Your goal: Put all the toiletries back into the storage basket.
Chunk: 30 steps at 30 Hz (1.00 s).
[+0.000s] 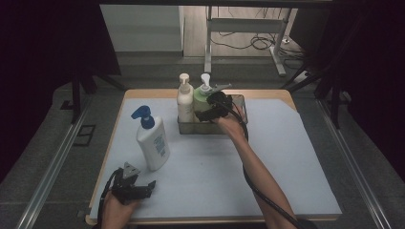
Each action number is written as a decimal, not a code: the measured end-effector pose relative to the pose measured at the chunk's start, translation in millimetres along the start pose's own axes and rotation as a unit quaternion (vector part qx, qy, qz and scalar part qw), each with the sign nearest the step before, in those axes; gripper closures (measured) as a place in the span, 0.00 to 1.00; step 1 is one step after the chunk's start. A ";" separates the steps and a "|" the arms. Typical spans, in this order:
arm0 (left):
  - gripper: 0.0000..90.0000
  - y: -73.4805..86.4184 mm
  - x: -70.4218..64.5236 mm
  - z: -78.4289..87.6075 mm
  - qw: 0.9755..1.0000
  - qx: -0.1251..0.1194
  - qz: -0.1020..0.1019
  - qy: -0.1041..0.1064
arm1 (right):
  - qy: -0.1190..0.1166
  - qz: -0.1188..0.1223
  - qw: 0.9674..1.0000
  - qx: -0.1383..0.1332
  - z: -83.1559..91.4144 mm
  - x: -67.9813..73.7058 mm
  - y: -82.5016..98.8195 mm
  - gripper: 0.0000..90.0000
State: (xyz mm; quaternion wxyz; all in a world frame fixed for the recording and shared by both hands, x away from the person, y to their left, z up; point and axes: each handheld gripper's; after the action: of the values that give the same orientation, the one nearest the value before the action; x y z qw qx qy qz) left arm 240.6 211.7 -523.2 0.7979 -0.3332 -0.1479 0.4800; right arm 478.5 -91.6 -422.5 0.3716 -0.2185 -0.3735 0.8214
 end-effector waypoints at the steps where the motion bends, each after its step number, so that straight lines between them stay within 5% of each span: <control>1: 0.14 0.0 0.0 0.0 1.000 0.000 0.000 0.000 | 0.004 -0.001 1.000 -0.004 1.9 -1.2 0.7 0.00; 11: 0.14 0.1 0.0 -0.1 1.000 0.000 0.000 0.000 | 0.010 -0.002 1.000 -0.019 18.9 -4.8 3.7 0.00; 30: 0.14 0.1 -0.1 -0.1 1.000 -0.001 0.000 0.000 | -0.025 0.011 0.999 -0.017 60.0 -5.7 20.0 0.00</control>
State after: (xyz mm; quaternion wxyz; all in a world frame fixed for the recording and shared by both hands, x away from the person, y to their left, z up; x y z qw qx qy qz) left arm 240.6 211.6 -523.3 0.7975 -0.3340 -0.1480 0.4801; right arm 434.9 -132.0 -400.0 0.3494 -0.2080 -0.3942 0.8241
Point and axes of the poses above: each handheld gripper's, and its own axes: z roughly backward along the jaws, y roughly out of its underside, x roughly to its left, and after that the axes turned 4 degrees about y, right-handed
